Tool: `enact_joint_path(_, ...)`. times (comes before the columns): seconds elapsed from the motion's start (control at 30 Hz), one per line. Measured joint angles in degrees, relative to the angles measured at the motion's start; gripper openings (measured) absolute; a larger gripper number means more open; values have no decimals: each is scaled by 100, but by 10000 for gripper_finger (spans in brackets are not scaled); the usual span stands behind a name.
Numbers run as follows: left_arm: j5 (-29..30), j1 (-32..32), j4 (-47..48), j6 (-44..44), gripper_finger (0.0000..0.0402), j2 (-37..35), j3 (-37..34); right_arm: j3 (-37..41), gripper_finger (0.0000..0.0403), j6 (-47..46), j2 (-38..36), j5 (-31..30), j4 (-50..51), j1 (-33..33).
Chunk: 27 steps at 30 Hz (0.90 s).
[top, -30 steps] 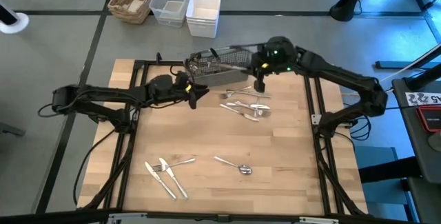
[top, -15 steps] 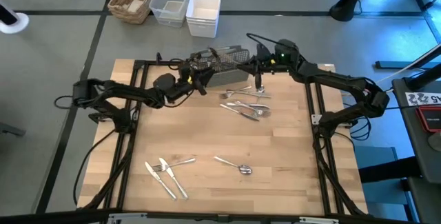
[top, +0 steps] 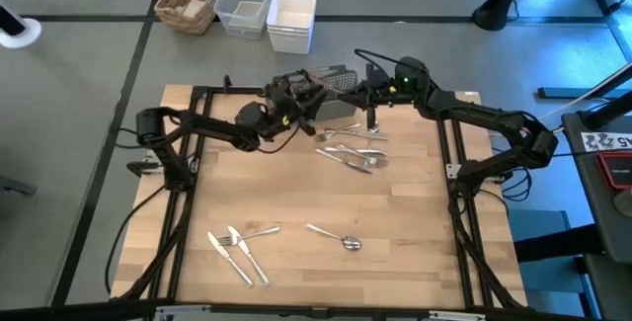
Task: Sort silverware
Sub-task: Put the silver knife into the silverware rack
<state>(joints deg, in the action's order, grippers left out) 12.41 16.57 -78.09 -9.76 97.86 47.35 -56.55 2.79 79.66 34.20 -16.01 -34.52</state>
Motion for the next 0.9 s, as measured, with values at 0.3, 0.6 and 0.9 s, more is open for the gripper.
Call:
enact_joint_path(0.3, -356, 116, 152, 44, 130, 62, 411, 0, 13, -119, 1, 143, -50, 0)
enact_joint_path(0.6, -380, 116, 465, 77, 76, 62, 597, 0, 13, -118, 2, 144, -50, 4)
enact_joint_path(0.9, -432, 123, 527, -52, 10, 51, 599, 2, 14, -120, 4, 266, -37, 4)
